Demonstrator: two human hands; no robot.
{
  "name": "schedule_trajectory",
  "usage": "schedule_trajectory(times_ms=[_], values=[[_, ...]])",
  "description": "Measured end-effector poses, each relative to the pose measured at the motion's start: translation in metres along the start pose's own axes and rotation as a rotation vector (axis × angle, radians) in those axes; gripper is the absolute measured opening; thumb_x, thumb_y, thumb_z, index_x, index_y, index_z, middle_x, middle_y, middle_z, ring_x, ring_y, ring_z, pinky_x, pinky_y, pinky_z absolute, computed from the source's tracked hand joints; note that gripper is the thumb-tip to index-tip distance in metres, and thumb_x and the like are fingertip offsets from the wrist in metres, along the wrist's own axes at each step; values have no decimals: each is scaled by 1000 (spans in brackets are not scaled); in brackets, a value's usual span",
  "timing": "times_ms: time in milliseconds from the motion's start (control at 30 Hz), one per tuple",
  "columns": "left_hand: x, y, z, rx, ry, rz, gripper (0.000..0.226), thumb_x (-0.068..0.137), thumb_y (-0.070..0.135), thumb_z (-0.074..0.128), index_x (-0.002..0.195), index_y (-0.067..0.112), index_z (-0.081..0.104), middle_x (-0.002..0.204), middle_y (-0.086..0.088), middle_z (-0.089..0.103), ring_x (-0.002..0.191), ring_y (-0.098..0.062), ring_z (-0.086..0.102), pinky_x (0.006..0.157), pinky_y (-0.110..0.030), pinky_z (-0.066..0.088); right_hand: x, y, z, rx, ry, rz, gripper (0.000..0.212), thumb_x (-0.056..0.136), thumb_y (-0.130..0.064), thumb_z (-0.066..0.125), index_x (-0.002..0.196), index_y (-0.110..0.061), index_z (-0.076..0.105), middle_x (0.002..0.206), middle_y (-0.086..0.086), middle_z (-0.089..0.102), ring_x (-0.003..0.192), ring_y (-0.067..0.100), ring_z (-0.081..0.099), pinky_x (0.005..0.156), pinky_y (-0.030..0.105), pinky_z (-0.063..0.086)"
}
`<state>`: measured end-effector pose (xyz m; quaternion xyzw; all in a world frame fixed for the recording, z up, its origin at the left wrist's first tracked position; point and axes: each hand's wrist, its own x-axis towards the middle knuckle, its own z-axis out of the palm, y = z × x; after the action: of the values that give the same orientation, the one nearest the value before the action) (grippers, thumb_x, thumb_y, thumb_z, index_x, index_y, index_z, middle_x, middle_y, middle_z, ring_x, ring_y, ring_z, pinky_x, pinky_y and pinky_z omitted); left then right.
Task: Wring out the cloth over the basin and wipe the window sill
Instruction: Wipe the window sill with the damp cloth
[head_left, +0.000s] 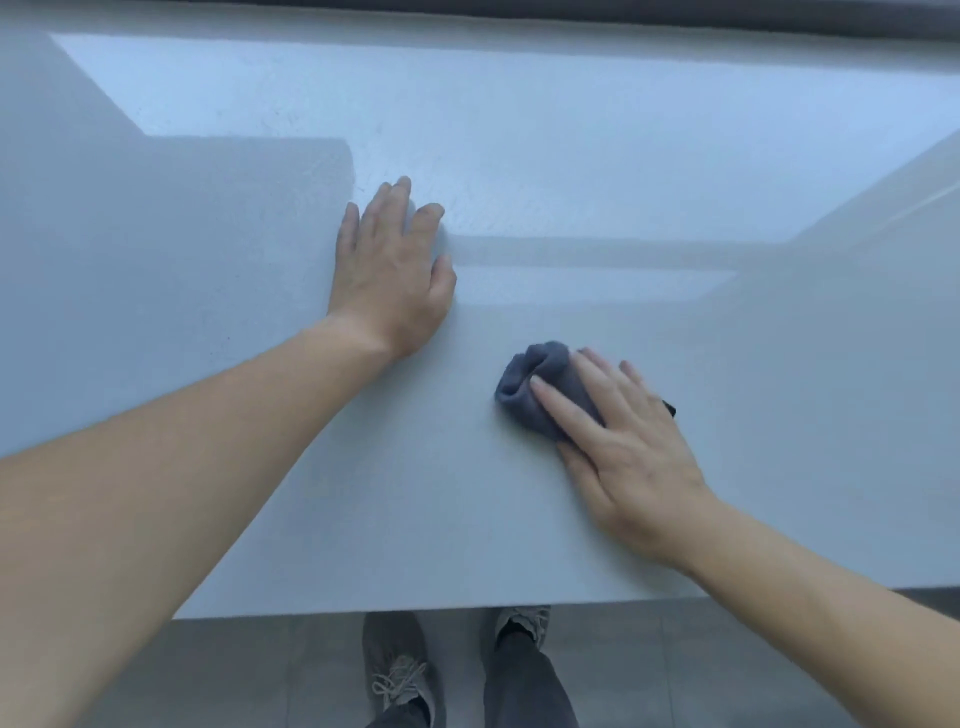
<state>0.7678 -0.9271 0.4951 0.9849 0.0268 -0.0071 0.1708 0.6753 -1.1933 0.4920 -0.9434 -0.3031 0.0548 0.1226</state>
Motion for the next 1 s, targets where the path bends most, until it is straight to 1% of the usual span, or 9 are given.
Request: schedule_trajectory(times_ms=[67, 133, 300, 433, 533, 733, 800, 900, 1000], values=[[19, -3, 0, 27, -5, -13, 50, 98, 31, 38, 146, 18, 35, 164, -12, 13, 152, -25, 5, 123, -47, -3, -3, 9, -7, -19, -123, -178, 61, 94, -25, 50, 152, -33, 33, 161, 7, 26, 150, 28, 21, 122, 48, 16], [42, -6, 1, 62, -15, -31, 50, 97, 33, 36, 145, 20, 35, 165, -12, 11, 153, -26, 4, 123, -47, -3, 27, 35, -14, -33, -117, -191, 63, 92, -25, 47, 152, -34, 32, 160, 6, 27, 150, 28, 22, 123, 47, 15], [82, -6, 1, 14, 22, -220, 56, 94, 36, 37, 147, 20, 32, 165, -12, 9, 153, -25, 4, 122, -44, 1, 134, 59, -18, 96, 50, 270, 57, 100, -24, 37, 154, -38, 25, 163, 2, 17, 151, 25, 12, 124, 42, 2], [97, 0, 3, 100, 56, -249, 51, 93, 36, 39, 140, 17, 40, 160, -13, 24, 149, -30, 16, 118, -47, 14, 124, 41, -9, 26, -23, -30, 59, 96, -27, 44, 152, -36, 30, 161, 5, 24, 150, 28, 18, 123, 46, 9], [102, 1, 1, 112, 87, -259, 45, 91, 36, 41, 129, 12, 47, 145, -15, 40, 138, -36, 30, 114, -48, 24, 140, 65, -18, 8, -74, -118, 61, 94, -26, 44, 152, -37, 29, 161, 4, 26, 150, 27, 19, 124, 46, 8], [97, 1, 11, 91, 21, -258, 61, 97, 45, 25, 155, 28, 19, 166, -8, 3, 153, -24, -5, 123, -45, -5, 242, 108, -33, 45, 74, 316, 58, 98, -26, 33, 154, -35, 25, 158, 7, 25, 146, 29, 22, 122, 48, 4], [99, 3, 9, 109, 21, -255, 62, 96, 46, 24, 156, 29, 18, 166, -8, 3, 153, -25, -5, 123, -47, -4, 236, 96, -30, 31, 59, 226, 59, 96, -27, 35, 154, -34, 27, 159, 7, 25, 146, 30, 22, 122, 49, 4], [99, 5, 9, 131, 19, -265, 62, 97, 46, 27, 156, 28, 19, 166, -9, 4, 153, -26, -4, 123, -47, -2, 211, 86, -28, 5, -66, -79, 60, 94, -29, 38, 153, -35, 29, 160, 4, 26, 148, 29, 21, 123, 49, 8], [99, 5, 9, 146, 8, -265, 62, 97, 46, 27, 156, 29, 19, 166, -8, 3, 153, -25, -5, 123, -47, -3, 245, 111, -34, -26, -51, -109, 59, 94, -30, 36, 152, -36, 30, 157, 4, 30, 146, 29, 25, 122, 50, 10]])
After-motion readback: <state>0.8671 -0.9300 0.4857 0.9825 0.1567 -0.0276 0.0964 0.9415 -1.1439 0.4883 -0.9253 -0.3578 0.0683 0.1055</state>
